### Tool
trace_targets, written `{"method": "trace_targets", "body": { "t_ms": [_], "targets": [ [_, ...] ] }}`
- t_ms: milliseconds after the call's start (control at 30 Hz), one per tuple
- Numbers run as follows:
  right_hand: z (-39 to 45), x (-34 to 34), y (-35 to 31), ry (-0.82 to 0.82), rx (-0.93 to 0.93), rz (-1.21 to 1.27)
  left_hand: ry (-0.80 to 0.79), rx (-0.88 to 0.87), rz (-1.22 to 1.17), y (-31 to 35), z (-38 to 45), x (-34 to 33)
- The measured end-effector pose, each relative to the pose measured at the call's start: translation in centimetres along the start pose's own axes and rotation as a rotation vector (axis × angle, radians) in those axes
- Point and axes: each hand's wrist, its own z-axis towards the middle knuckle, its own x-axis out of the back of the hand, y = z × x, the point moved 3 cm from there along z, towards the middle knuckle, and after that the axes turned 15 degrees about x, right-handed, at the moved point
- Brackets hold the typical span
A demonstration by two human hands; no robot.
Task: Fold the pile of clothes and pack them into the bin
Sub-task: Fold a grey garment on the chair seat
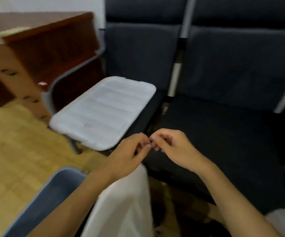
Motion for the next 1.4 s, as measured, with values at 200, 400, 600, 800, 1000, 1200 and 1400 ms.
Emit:
{"method": "trace_targets", "body": {
  "t_ms": [200,400,600,800,1000,1200,1400],
  "targets": [
    [-11.8,16.2,4.9,0.697,-0.146,-0.007,-0.346,-0.243,0.047,14.2,7.1,-16.5],
    [-21.7,25.5,7.5,0.854,-0.269,-0.215,-0.507,-0.432,0.043,24.8,8.6,-28.1],
    [-30.5,30.1,10.5,0.853,-0.674,-0.506,-0.456,-0.656,0.383,29.1,10.6,-39.3],
    [-33.3,30.3,12.0,0.796,-0.904,-0.417,-0.332,-0.638,0.469,29.2,12.9,-45.6],
    [-33.5,30.5,11.4,0.871,-0.849,-0.576,-0.456,-0.423,-0.205,31.3,12.4,-41.7],
    [-32.1,31.1,9.7,0.904,-0.835,-0.822,-0.412,-0.626,-0.179,31.3,11.2,-30.4],
    [-27.7,29.9,7.7,0.699,-0.453,-0.581,-0.21,-0.603,0.255,24.6,11.8,-18.4]
  ]
}}
